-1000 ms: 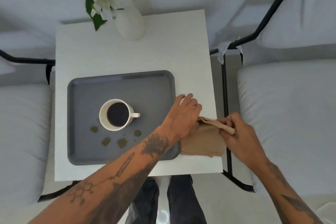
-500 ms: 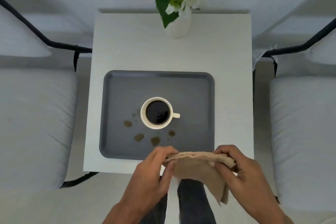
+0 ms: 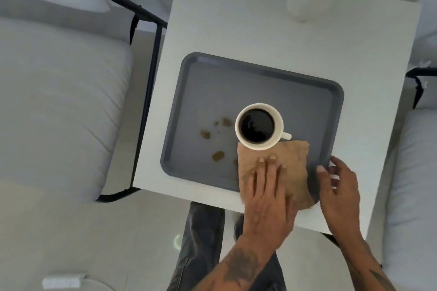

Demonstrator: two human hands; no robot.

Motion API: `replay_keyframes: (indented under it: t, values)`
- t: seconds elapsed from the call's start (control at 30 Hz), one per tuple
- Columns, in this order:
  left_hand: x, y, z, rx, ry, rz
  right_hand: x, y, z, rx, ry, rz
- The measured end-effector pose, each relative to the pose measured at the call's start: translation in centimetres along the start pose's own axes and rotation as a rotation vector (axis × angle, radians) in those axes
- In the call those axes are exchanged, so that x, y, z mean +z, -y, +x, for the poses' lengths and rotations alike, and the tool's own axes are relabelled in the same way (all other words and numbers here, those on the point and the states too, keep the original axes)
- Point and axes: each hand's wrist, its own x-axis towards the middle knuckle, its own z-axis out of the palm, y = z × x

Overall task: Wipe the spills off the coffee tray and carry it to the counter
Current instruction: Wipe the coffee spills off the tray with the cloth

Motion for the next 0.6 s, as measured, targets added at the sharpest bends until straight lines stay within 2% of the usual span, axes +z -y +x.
replay_keyframes:
  t: [0.07, 0.27, 0.43, 0.6]
  values:
    - [1.1, 0.4, 0.6, 0.003, -0.003, 0.04, 0.3, 0.3, 0.9, -0.023, 0.045, 0.0]
    - [0.6, 5.0, -0.5, 0.16, 0.036, 0.079, 0.2, -0.3, 1.6, -0.069, 0.048, -0.05]
    - [-1.6, 9.2, -0.5, 0.172, 0.012, 0.134, 0.5, 0.3, 1.8, -0.045, 0.045, -0.063]
    - [-4.1, 13.5, -0.1, 0.172, -0.01, 0.223, 0.6, 0.2, 2.8, -0.029, 0.053, -0.184]
